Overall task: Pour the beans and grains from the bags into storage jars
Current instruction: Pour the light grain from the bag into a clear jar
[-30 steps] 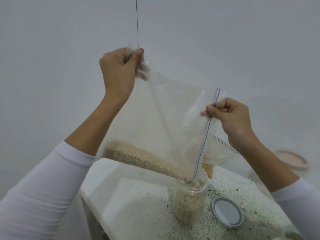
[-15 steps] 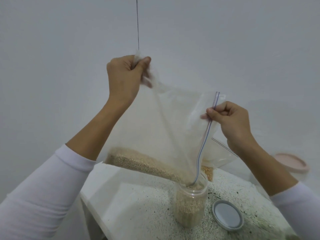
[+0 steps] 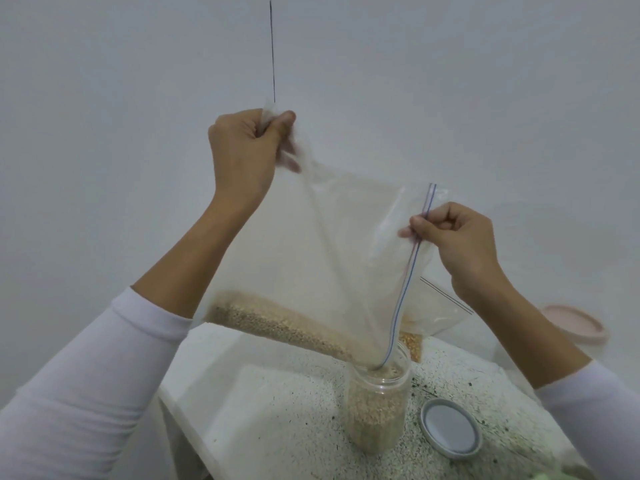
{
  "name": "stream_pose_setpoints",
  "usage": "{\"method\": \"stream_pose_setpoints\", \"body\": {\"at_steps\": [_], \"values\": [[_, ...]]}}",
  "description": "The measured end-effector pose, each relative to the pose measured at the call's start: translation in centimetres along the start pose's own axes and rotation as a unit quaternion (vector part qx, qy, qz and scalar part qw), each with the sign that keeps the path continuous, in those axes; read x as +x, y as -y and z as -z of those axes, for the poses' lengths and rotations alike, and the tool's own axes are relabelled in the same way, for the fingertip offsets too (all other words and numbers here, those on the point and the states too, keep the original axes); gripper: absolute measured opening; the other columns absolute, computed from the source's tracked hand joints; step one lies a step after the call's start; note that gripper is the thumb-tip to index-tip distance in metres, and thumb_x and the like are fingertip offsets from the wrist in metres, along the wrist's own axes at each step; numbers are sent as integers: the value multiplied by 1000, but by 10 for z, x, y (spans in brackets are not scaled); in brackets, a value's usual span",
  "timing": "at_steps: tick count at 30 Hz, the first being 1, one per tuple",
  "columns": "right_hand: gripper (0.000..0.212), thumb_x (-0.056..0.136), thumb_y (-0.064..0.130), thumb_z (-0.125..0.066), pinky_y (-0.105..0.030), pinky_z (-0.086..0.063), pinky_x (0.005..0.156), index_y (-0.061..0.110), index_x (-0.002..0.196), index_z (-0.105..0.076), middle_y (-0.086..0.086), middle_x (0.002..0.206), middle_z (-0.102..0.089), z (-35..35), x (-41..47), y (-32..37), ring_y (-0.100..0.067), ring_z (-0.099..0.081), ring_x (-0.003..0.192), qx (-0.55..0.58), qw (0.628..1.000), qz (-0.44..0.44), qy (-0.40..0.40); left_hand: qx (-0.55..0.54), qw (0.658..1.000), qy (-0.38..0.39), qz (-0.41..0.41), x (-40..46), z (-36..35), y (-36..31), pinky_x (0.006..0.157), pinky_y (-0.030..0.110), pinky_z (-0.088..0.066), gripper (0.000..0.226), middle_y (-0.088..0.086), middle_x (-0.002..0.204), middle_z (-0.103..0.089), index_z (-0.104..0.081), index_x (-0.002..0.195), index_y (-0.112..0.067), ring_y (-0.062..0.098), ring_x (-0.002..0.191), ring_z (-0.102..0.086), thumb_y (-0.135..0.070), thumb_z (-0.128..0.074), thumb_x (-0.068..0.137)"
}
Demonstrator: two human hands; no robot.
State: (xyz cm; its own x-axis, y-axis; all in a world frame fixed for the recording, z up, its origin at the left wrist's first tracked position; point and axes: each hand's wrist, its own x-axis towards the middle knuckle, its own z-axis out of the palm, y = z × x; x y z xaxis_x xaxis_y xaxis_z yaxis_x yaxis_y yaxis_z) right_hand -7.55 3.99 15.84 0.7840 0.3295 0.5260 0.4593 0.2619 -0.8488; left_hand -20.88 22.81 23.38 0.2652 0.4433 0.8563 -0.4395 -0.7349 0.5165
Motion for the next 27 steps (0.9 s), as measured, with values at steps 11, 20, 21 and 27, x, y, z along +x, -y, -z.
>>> {"method": "stream_pose_setpoints", "body": {"at_steps": [11,20,21,27], "values": [[21,85,-2,-65,-17,-51,67,9,70,-56,3,57,-69,1,4,6,-9,-68,63,-5,1000,5,-14,-4,1000,-1,-15,11,1,-3,51,19,-46,35,-18,47,-61,-58,56,-16,4,46,-62,-13,-61,92],[17,85,-1,-65,-23,-51,67,5,73,-55,2,58,-70,-2,0,0,-10,-67,62,-21,1000,-11,4,15,999,27,-14,0,-2,0,49,7,-34,42,-24,40,-53,-52,52,-19,-6,41,-53,-11,-61,92],[16,85,-1,-65,-24,-50,67,5,74,-55,2,59,-70,-4,-1,-2,-10,-67,62,-24,1000,-16,10,18,999,30,-13,-1,-2,0,49,7,-35,41,-25,41,-54,-53,52,-19,-7,42,-54,-12,-61,92],[18,85,-4,-64,-14,-51,62,5,72,-54,3,56,-69,-3,-2,3,-8,-68,60,1,1000,-4,-9,7,1000,21,-10,2,3,-5,46,6,-33,48,-22,36,-48,-44,49,-21,-6,38,-50,-8,-59,93]]}}
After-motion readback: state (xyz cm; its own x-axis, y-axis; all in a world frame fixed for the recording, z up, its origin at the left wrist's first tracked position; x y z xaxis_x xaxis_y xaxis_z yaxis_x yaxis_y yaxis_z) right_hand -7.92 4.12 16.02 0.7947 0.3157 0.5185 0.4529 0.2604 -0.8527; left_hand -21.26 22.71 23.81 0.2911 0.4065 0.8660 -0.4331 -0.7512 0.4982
